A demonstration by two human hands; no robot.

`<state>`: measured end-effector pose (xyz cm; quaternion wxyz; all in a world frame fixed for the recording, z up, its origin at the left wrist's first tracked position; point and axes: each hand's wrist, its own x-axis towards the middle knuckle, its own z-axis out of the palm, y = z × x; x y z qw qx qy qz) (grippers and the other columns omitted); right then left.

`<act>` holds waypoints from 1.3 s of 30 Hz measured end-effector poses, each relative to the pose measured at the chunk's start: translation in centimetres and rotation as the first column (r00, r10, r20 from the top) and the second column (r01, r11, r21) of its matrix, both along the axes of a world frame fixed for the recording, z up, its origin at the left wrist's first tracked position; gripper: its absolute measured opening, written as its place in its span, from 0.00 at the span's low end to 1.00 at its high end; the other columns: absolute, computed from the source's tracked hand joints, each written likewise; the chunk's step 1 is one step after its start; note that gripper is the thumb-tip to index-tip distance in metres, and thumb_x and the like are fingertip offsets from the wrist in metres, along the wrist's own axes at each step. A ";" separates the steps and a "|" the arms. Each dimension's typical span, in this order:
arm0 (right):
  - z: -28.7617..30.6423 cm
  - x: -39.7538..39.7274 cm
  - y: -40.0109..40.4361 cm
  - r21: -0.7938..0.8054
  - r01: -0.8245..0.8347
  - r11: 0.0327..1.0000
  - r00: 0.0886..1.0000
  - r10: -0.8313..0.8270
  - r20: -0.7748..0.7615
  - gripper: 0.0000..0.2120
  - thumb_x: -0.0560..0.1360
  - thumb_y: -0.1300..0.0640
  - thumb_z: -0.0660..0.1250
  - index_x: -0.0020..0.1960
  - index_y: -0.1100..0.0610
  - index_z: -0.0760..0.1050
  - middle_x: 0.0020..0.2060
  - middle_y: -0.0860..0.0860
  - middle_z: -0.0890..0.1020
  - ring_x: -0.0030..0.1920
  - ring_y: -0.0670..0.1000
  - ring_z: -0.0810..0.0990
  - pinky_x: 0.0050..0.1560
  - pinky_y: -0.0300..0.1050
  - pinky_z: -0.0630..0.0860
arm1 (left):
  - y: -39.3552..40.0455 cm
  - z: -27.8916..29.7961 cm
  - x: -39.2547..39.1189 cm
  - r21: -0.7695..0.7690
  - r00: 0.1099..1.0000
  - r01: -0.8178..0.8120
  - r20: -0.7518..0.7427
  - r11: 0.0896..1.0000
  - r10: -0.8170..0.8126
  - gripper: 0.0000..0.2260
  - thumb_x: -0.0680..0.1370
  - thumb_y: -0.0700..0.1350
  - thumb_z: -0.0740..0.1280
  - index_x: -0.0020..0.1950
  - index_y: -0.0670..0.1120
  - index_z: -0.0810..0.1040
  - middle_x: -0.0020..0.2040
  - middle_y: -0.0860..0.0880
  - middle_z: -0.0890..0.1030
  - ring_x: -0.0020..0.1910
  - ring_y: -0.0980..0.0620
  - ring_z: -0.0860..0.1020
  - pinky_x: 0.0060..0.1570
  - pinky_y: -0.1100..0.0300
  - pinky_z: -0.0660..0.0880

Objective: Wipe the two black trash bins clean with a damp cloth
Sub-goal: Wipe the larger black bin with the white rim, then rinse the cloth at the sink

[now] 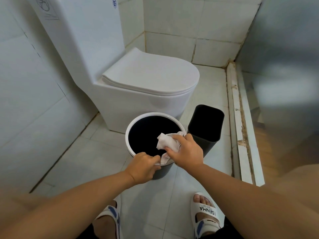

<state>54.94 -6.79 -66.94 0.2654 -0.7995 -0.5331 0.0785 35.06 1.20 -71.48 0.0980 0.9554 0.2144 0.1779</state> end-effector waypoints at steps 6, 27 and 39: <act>-0.8 -0.5 0.7 0.026 -0.021 0.999 1.000 0.021 0.008 0.29 0.73 0.34 0.72 0.70 0.44 0.75 0.58 0.48 0.77 0.54 0.51 0.79 0.50 0.47 0.82 | 0.6 -0.6 -0.6 -0.099 0.999 -0.054 -0.010 0.994 0.054 0.08 0.78 0.49 0.71 0.48 0.45 0.80 0.39 0.48 0.84 0.35 0.45 0.80 0.36 0.53 0.79; 14.8 3.5 5.6 0.192 -0.263 0.946 0.965 0.260 0.042 0.27 0.69 0.36 0.76 0.66 0.39 0.78 0.48 0.42 0.74 0.45 0.46 0.79 0.48 0.50 0.80 | 5.4 23.6 2.7 -0.790 0.965 -0.225 -0.102 0.570 0.240 0.08 0.87 0.49 0.61 0.64 0.49 0.75 0.59 0.48 0.81 0.52 0.51 0.86 0.49 0.57 0.84; 18.5 6.0 12.2 0.312 -0.396 0.864 0.907 0.316 0.278 0.22 0.65 0.35 0.75 0.57 0.40 0.78 0.44 0.40 0.71 0.34 0.43 0.72 0.27 0.42 0.75 | 12.3 23.5 4.6 -0.687 0.899 -0.018 0.307 0.727 0.312 0.13 0.80 0.61 0.68 0.42 0.55 0.73 0.33 0.48 0.80 0.33 0.55 0.75 0.37 0.49 0.77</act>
